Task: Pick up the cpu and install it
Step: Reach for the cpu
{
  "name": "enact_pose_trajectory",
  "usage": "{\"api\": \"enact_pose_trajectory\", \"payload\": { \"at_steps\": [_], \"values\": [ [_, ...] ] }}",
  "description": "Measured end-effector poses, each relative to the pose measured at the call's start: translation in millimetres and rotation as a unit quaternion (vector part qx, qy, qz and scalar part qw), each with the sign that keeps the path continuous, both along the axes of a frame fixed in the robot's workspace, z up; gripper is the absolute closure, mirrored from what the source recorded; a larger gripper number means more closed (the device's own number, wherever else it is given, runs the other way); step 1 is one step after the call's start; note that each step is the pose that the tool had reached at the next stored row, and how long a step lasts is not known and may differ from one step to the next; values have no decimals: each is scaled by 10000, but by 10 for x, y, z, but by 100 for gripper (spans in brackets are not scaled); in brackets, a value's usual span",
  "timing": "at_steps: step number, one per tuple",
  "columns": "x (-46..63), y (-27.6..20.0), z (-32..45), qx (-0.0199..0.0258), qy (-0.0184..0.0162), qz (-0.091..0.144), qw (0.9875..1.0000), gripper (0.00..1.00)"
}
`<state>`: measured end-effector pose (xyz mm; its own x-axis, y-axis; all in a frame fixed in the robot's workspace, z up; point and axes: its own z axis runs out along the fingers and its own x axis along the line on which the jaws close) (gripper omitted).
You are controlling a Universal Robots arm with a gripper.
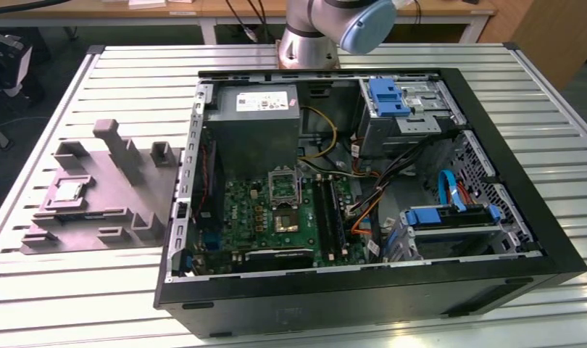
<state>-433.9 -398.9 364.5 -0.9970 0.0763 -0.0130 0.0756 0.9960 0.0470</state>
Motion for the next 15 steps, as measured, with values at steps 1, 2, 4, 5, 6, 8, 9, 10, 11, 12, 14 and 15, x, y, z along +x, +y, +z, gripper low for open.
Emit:
{"api": "enact_pose_trajectory", "payload": {
  "at_steps": [1, 2, 4, 5, 6, 8, 9, 10, 11, 12, 14, 15],
  "values": [
    [-3, 0, 0, 0, 0, 1, 10000, 89],
    [-8, 0, 0, 0, 0, 0, 10000, 89],
    [-16, 0, -1, 0, 0, 0, 10000, 89],
    [-19, 0, 0, 0, 0, 0, 10000, 89],
    [-21, 0, -1, 0, 0, 0, 10000, 89],
    [-29, 0, -1, 0, 0, 0, 10000, 89],
    [-32, 0, -1, 0, 0, 0, 10000, 89],
    [-35, 0, -1, 0, 0, 0, 10000, 89],
    [-38, 0, -1, 0, 0, 0, 10000, 89],
    [-41, 0, -1, 0, 0, 0, 10000, 89],
    [-48, 0, -1, 0, 0, 0, 10000, 89],
    [-51, 0, -1, 0, 0, 0, 10000, 89]
  ]
}}
